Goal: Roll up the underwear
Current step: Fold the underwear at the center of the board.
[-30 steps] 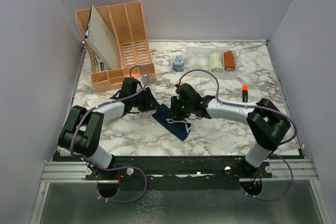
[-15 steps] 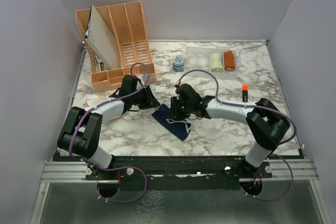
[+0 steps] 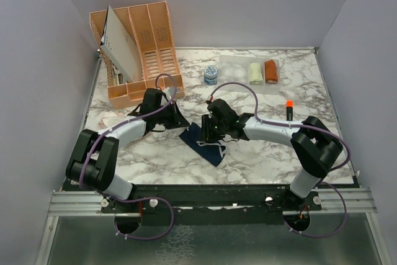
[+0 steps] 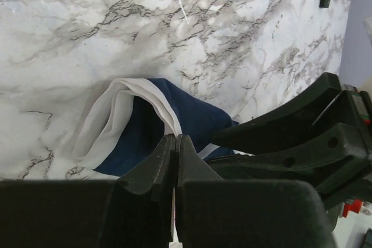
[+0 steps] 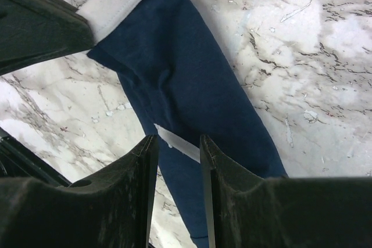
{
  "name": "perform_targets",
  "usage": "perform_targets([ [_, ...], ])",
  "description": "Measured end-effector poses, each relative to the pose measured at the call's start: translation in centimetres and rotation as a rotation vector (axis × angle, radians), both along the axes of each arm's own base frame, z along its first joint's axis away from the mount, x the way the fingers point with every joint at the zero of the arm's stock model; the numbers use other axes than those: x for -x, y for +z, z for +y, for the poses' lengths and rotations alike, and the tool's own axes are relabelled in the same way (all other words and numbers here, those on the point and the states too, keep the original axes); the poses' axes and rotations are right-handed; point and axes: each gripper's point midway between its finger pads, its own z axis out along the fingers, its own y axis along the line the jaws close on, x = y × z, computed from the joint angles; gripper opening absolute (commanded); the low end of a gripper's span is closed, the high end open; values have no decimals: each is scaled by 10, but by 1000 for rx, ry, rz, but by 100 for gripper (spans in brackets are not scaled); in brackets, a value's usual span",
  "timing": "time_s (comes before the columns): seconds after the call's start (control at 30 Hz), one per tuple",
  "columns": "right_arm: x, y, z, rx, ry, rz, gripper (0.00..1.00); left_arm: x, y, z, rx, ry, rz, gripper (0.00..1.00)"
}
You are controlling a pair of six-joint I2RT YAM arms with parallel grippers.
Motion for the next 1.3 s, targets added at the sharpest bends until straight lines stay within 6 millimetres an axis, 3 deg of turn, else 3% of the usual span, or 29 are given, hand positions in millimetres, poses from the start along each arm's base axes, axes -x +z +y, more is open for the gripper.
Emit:
perform_targets([
  [0.2, 0, -1, -2, 11, 15, -8, 38, 7, 9, 1, 25, 10, -12, 0],
  [0.47, 2, 6, 2, -8, 52, -26, 28, 33, -16, 8, 28, 38, 80, 0],
  [0.63, 7, 11, 10, -50, 104, -20, 28, 43, -27, 12, 23, 49, 110, 0],
  [0.73, 10, 12, 15, -67, 138, -11, 28, 41, -28, 14, 11, 62, 103, 0],
  [0.87, 8, 8, 19, -63, 161, -14, 42, 35, -25, 18, -11, 88, 67, 0],
  [0.97, 7, 9, 18, -55, 177, -33, 46, 32, -22, 19, -17, 94, 47, 0],
  [1.3, 11, -4, 7, 36, 332, -177, 46, 26, -18, 19, -22, 91, 27, 0],
])
